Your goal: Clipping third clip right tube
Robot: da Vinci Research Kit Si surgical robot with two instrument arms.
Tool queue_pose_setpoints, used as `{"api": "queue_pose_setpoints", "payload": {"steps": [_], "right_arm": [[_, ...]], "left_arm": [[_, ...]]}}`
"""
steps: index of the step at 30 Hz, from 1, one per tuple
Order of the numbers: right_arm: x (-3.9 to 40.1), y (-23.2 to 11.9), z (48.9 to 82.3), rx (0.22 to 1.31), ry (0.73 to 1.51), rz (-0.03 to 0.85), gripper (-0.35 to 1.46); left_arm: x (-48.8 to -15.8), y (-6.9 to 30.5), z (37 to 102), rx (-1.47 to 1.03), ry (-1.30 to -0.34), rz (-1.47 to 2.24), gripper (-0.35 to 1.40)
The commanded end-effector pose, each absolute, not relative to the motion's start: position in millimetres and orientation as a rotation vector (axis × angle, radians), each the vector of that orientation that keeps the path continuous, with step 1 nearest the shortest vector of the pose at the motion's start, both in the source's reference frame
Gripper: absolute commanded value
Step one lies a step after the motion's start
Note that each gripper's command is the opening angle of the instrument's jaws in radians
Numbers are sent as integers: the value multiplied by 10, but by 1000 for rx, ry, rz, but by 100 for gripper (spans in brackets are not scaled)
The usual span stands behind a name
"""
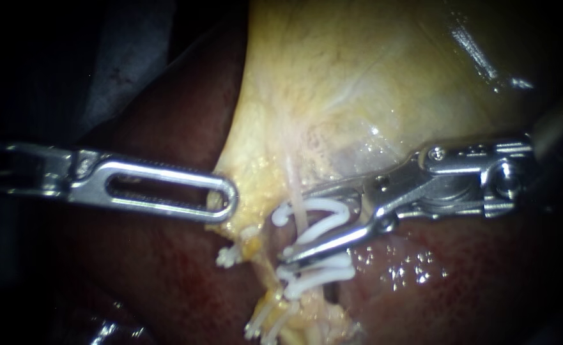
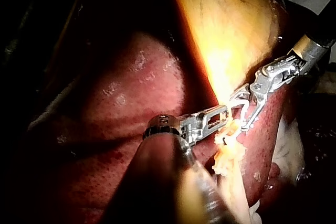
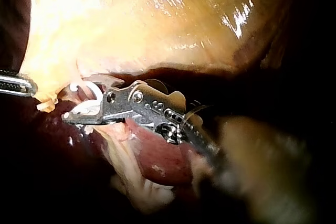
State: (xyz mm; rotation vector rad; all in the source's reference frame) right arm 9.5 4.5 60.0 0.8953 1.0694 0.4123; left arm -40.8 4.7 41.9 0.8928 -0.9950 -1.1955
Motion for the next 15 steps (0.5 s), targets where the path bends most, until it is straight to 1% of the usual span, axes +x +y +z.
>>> {"api": "queue_pose_setpoints", "payload": {"steps": [1,9,15], "right_arm": [[96,45,601,895,1069,413,46],[99,46,604,893,1069,414,42],[99,47,605,893,1069,414,35]], "left_arm": [[-407,47,419,893,-995,-1195,-35],[-407,46,419,892,-995,-1196,-35],[-407,46,420,891,-996,-1196,-35]]}}
